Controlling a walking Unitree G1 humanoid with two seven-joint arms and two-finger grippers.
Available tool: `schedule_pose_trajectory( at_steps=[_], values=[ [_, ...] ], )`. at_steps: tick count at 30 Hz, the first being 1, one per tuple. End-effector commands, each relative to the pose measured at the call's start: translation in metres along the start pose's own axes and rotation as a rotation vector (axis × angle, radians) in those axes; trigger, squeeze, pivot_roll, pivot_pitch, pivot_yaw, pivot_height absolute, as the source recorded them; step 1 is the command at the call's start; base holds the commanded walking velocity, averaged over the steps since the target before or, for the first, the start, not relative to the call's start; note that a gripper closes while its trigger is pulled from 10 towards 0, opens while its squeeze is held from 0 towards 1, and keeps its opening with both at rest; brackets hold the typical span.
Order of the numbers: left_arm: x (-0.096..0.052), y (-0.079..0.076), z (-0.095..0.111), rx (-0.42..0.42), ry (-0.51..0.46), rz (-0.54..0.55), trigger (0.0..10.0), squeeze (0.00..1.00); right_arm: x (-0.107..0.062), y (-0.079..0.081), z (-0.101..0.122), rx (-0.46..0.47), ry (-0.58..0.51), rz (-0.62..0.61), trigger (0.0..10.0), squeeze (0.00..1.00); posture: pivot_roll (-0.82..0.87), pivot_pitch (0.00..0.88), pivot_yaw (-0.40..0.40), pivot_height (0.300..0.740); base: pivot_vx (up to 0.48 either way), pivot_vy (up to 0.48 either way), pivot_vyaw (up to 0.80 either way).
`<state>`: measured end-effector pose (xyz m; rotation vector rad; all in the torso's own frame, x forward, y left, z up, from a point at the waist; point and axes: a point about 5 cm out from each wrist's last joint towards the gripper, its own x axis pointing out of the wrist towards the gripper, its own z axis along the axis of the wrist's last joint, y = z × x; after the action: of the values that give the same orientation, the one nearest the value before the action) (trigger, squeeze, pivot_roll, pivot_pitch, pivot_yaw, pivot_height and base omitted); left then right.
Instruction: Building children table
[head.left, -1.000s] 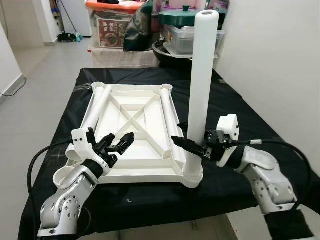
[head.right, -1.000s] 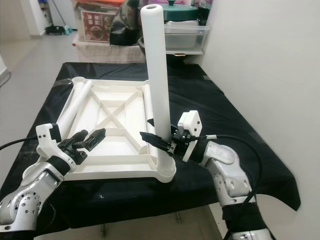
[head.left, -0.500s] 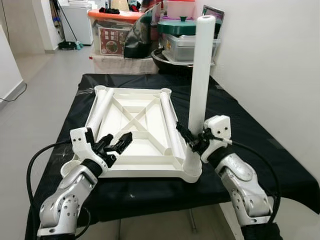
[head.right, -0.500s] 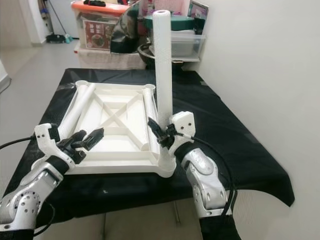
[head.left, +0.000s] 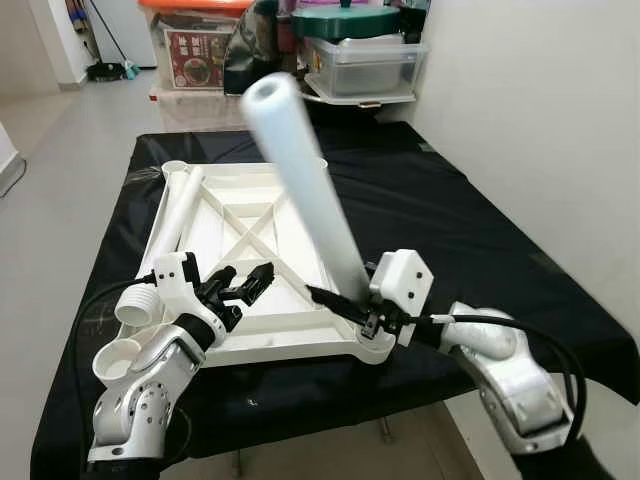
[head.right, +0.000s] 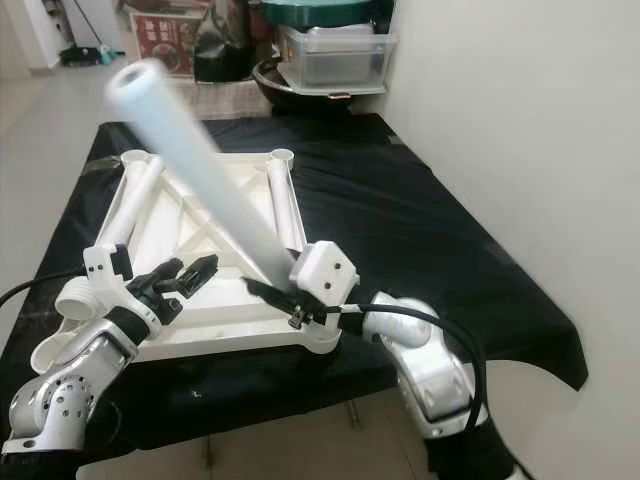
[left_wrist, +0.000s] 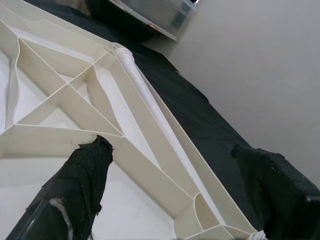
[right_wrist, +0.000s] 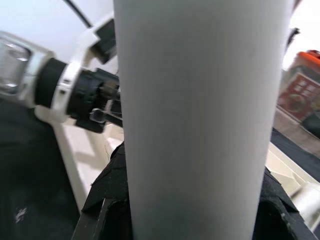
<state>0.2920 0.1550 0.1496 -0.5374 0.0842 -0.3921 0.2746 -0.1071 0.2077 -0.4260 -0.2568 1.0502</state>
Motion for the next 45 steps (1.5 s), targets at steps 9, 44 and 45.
schedule_pose_trajectory(
  at_steps=[9, 44, 45],
  values=[
    [0.003, -0.002, -0.007, -0.012, 0.005, 0.000, 10.0, 0.00, 0.009, -0.025, 0.016, -0.005, -0.048, -0.008, 10.0, 0.00, 0.07, 0.000, -0.083, 0.740, 0.000, 0.000, 0.00],
    [-0.001, -0.001, -0.008, -0.021, 0.002, 0.005, 10.0, 0.00, -0.009, -0.032, 0.000, 0.117, -0.027, 0.164, 10.0, 0.00, 0.09, 0.000, -0.101, 0.740, 0.000, 0.000, 0.00],
    [-0.001, -0.001, -0.008, -0.021, 0.002, 0.005, 10.0, 0.00, -0.009, -0.032, 0.000, 0.117, -0.027, 0.164, 10.0, 0.00, 0.09, 0.000, -0.101, 0.740, 0.000, 0.000, 0.00]
  ],
)
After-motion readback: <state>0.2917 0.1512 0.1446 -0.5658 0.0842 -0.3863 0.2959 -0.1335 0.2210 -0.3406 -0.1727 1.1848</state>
